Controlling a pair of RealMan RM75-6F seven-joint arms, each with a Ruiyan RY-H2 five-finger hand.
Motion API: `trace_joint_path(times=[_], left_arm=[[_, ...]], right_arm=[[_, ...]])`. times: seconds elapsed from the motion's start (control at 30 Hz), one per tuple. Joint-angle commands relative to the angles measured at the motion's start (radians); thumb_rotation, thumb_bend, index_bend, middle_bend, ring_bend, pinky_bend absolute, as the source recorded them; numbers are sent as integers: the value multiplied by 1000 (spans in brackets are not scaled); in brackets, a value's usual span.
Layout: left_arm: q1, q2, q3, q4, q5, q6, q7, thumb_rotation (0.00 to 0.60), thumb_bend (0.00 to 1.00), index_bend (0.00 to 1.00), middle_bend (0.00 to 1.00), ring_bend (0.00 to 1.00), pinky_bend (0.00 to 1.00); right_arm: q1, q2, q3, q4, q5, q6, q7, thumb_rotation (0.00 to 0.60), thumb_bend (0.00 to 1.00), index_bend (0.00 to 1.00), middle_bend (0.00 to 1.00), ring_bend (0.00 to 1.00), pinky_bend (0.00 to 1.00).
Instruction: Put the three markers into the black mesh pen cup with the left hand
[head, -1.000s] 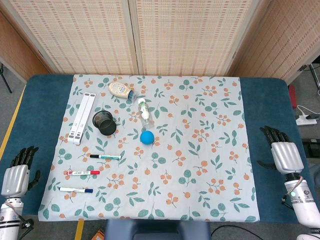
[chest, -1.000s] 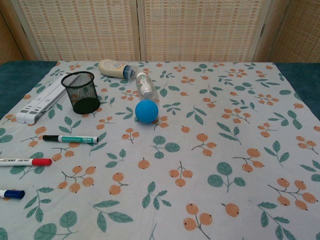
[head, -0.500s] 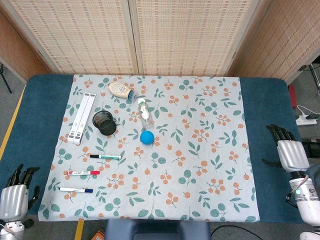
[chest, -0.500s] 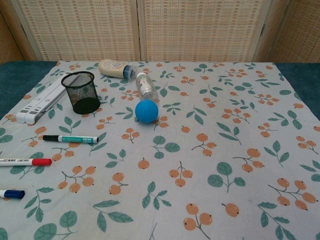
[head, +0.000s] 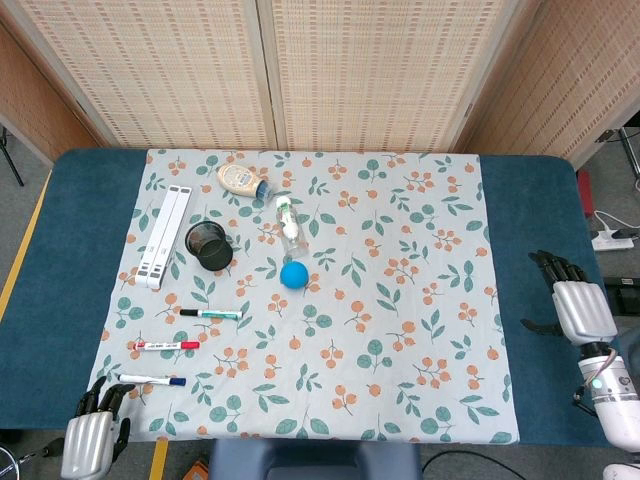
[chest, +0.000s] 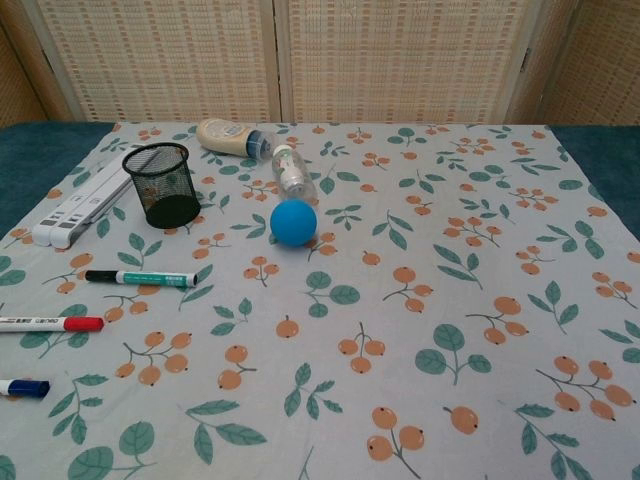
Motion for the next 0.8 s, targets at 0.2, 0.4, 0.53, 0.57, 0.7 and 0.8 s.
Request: trace_joint_path(times=[0.2,0.4,0.53,0.57,0.7,0.8], left_arm=[[-34,-71,-48,48,10,-40,58,600,420,283,263,89,182],[-57,-106,-68,89,4,-75,76,600,420,309,274,100,182],[-66,-125,-74,120,3,-88,75,600,420,328,286,108,182],[-68,-131,-75,129,1,-93,77,600,420,332,291,111,182],[-73,-144,-80,148,-3,-102,84,600,418,337,299,111,183],[-75,-155,-78,163,0,-102,92,600,419,351,308,116,183]], right_arm=[[3,1,-6,1,-14,-5,15,600,25,113,64,93,171],[-2,9,-5,-4,-18,7,27,600,25,113,64,94,172],[-5,12,-4,-5,-18,10,33,600,25,113,64,99,171],[-4,12,-4,-5,-18,9,34,600,25,113,65,99,171],[-2,11,-5,-1,-16,2,38,600,25,113,65,100,171],[-1,11,-4,0,-16,2,39,600,25,113,64,100,171]])
